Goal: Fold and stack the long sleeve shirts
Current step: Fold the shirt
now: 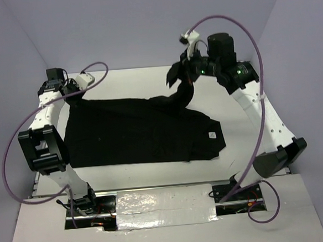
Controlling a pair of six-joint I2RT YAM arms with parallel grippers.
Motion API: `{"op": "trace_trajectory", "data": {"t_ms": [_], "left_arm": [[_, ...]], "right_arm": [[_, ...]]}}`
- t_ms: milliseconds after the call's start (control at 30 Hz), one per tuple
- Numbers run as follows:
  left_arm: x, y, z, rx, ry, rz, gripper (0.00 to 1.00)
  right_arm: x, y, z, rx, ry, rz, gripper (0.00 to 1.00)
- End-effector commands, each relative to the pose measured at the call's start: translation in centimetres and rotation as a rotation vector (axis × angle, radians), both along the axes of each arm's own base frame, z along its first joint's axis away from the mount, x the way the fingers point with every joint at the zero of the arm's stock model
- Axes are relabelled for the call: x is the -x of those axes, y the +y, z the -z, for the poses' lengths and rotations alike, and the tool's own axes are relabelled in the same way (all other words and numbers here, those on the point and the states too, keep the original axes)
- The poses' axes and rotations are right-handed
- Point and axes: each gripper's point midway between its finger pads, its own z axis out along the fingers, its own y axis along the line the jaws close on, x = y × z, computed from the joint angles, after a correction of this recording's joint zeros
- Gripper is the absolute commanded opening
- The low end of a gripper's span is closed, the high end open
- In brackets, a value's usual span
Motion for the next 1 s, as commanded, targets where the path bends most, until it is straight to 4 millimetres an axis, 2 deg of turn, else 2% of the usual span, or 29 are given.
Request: {"op": "trace_trajectory", "data": {"t_ms": [0, 33, 67, 100, 133, 167, 233, 300, 433, 500, 600, 633, 667, 733, 767, 867, 900, 933, 967], "left_arm": [[3.6, -0.4, 1.8, -0.086, 0.058, 0.160, 0.00], [4.7, -0.4, 2.6, -0.092, 0.083, 0.178, 0.00], [5.3, -0.4, 1.9, -0.121, 0.065, 0.216, 0.00], [6.0, -0.5, 2.0, -0.132, 0.069, 0.239, 0.00], [7.0, -0.6, 3.1, -0.146, 0.087, 0.280, 0.00], [7.4, -0.6, 2.6, -0.166, 0.067, 0.295, 0.00], [8.3, -0.9, 3.0, -0.191, 0.061, 0.337, 0.00], [8.2, -0.8, 2.8, -0.199, 0.034, 0.335, 0.00], [8.1, -1.5, 1.7, -0.166, -0.015, 0.336, 0.00], [8.9, -2.2, 1.5, -0.153, -0.015, 0.376, 0.01], [12.6, -2.6, 3.9, -0.198, 0.102, 0.511, 0.13], [14.2, -2.6, 5.5, -0.230, 0.155, 0.596, 0.15], [16.4, -2.7, 6.3, -0.228, 0.227, 0.633, 0.22], [19.0, -2.0, 7.9, -0.281, 0.325, 0.712, 0.33], [20.1, -1.9, 8.2, -0.290, 0.364, 0.729, 0.46], [19.5, -1.2, 7.4, -0.304, 0.368, 0.677, 0.47], [18.9, -1.4, 6.7, -0.285, 0.351, 0.644, 0.48], [17.3, -1.7, 5.2, -0.241, 0.311, 0.593, 0.48], [16.8, -1.9, 4.5, -0.216, 0.305, 0.575, 0.53]], "right_arm": [[4.8, -0.1, 2.3, 0.062, 0.071, -0.056, 0.00], [6.1, -0.1, 2.9, 0.063, 0.091, -0.069, 0.00], [7.1, 0.0, 3.2, 0.057, 0.120, -0.082, 0.00], [8.1, 0.2, 3.4, 0.044, 0.138, -0.114, 0.00], [9.2, 0.0, 4.0, 0.043, 0.159, -0.121, 0.00], [9.7, 0.0, 4.3, 0.035, 0.177, -0.121, 0.00], [10.7, -0.3, 5.6, 0.038, 0.200, -0.122, 0.00], [11.2, -0.5, 6.0, 0.031, 0.211, -0.114, 0.00], [12.3, -1.5, 5.2, 0.009, 0.150, -0.096, 0.00], [12.6, -1.8, 5.3, 0.012, 0.145, -0.087, 0.00], [12.9, -2.0, 6.6, 0.022, 0.191, -0.082, 0.00], [13.0, -1.7, 7.5, 0.018, 0.227, -0.082, 0.00], [13.2, -1.3, 7.6, 0.004, 0.238, -0.105, 0.00], [13.2, -0.9, 8.3, -0.008, 0.269, -0.113, 0.00], [13.1, -0.7, 8.3, -0.016, 0.259, -0.119, 0.00], [12.8, -0.5, 8.2, -0.025, 0.244, -0.117, 0.00], [12.8, -0.5, 8.3, -0.024, 0.243, -0.119, 0.00], [12.8, -0.5, 8.4, -0.022, 0.245, -0.120, 0.00], [12.8, -0.5, 8.5, -0.019, 0.244, -0.121, 0.00]]}}
